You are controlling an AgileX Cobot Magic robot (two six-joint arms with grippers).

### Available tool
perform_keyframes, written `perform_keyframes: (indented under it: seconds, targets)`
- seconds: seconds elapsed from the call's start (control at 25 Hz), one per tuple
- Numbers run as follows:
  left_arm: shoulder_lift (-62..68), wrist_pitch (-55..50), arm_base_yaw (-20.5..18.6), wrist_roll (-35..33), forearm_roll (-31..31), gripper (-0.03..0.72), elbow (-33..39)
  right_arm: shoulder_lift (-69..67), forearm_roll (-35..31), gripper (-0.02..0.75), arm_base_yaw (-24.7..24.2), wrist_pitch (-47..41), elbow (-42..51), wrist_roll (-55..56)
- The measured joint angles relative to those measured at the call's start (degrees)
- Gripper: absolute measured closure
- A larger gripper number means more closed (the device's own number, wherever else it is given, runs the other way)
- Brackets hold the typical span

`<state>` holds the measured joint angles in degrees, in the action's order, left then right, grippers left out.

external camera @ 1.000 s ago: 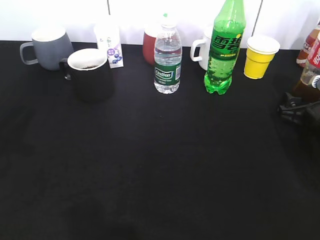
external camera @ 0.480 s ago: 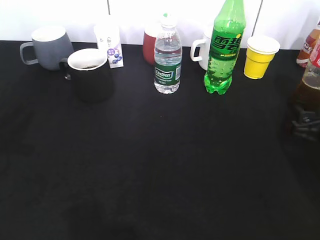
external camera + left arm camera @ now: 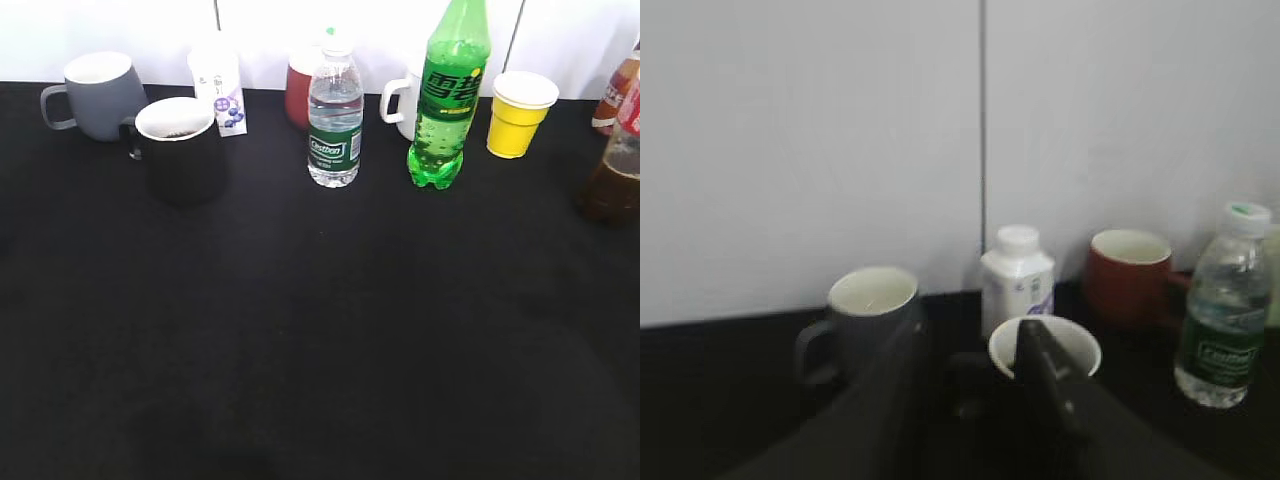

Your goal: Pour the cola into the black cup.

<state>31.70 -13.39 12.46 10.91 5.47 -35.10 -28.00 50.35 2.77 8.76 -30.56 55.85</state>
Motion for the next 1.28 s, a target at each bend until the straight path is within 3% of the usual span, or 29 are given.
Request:
perform_keyframes:
  seconds: [0.12, 0.2, 0.32, 0.36, 0.4, 0.48, 0.56, 0.68, 0.76, 0.88, 1.12, 1.28]
  targets:
    - [-6.52, -17.08, 0.00, -0.24, 1.26, 0.463, -10.38, 9.71, 3.75, 0.573, 0.00, -8.76, -4.33, 2.82]
    - [-11.38, -18.29, 0.00, -2.03, 1.46, 0.490, -13.40, 10.92, 4.47, 0.573, 0.00, -8.76, -5.57, -1.25]
    - [-17.01, -21.62, 0.00, -5.36, 1.50, 0.591, -13.90, 11.22, 5.66, 0.574, 0.00, -12.97, -7.96, -15.68]
    - [-17.30, -22.88, 0.00, -7.28, 1.50, 0.606, -13.90, 11.22, 0.51, 0.605, 0.00, -19.62, -8.98, -24.92]
    - [-17.30, -22.98, 0.00, -8.53, 1.50, 0.613, -13.90, 10.68, -11.72, 0.680, 0.67, -28.63, -9.91, -38.75]
    - [-17.30, -21.50, 0.00, -9.29, 1.58, 0.617, -13.90, 8.57, -41.90, 0.735, 2.95, -49.42, -9.97, -63.76]
    - [-17.30, -22.05, 0.00, -9.36, 1.52, 0.634, -13.90, 9.66, -49.54, 0.741, 3.25, -55.27, -10.37, -67.54]
    - [-17.71, -31.36, 0.00, -9.36, -0.99, 0.673, -13.90, 17.47, -50.35, 0.741, 3.25, -57.15, -11.70, -64.94]
    - [-17.71, -41.66, 0.00, -9.36, -2.40, 0.682, -13.90, 21.51, -52.57, 0.741, 3.25, -65.49, -11.70, -64.31]
    - [-19.76, -50.56, 0.00, -9.41, -7.57, 0.695, -11.68, 24.45, -53.61, 0.741, 3.25, -70.86, -11.70, -64.08]
    - [-32.11, -46.22, 0.00, -9.41, -9.72, 0.695, 2.88, 28.33, -50.35, 0.741, 3.25, -70.45, -3.40, -62.46]
    - [-32.11, -47.32, 0.00, -9.52, -9.74, 0.695, 5.62, 28.33, -51.22, 0.741, 3.25, -69.65, 1.82, -61.91]
